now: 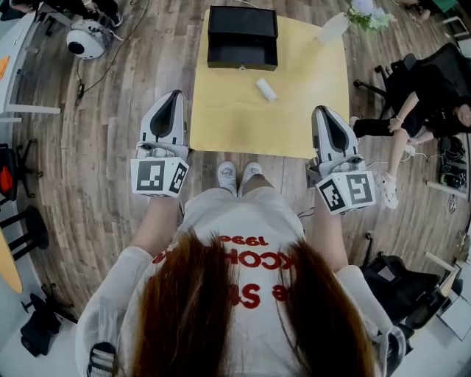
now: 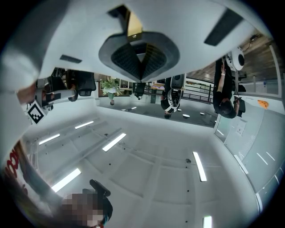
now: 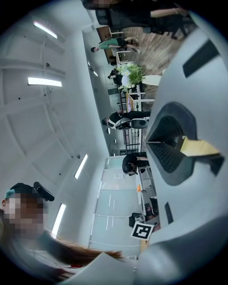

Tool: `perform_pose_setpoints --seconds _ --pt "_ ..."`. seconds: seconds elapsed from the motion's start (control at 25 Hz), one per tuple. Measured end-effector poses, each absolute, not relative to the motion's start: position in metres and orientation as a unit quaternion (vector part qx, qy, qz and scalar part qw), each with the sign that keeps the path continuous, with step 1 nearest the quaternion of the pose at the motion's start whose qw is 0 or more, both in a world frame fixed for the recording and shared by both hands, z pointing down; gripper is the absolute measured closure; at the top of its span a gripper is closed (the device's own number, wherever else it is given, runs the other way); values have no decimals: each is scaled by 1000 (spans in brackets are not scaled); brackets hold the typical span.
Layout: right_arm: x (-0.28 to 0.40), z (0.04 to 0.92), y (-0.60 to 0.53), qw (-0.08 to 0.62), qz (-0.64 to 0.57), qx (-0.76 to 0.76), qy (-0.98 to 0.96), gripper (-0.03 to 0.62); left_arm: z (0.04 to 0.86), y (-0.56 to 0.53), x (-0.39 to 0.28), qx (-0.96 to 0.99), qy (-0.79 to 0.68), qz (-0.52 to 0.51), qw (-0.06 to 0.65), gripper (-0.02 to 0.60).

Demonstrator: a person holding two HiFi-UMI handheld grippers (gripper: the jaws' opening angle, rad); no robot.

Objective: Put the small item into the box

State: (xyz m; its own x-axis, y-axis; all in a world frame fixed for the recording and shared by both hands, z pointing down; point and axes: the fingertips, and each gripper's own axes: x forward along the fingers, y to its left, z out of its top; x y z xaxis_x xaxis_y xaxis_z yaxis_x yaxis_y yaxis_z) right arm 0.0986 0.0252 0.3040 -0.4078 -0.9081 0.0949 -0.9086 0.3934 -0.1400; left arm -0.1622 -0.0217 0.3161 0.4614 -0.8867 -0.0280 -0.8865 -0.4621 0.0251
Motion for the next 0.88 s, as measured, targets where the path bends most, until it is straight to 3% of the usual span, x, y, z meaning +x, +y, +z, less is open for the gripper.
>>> perform_pose_setpoints --seconds 0.88 --pt "119 308 -104 -16 87 443 -892 582 309 -106 -130 811 -585 -10 -27 574"
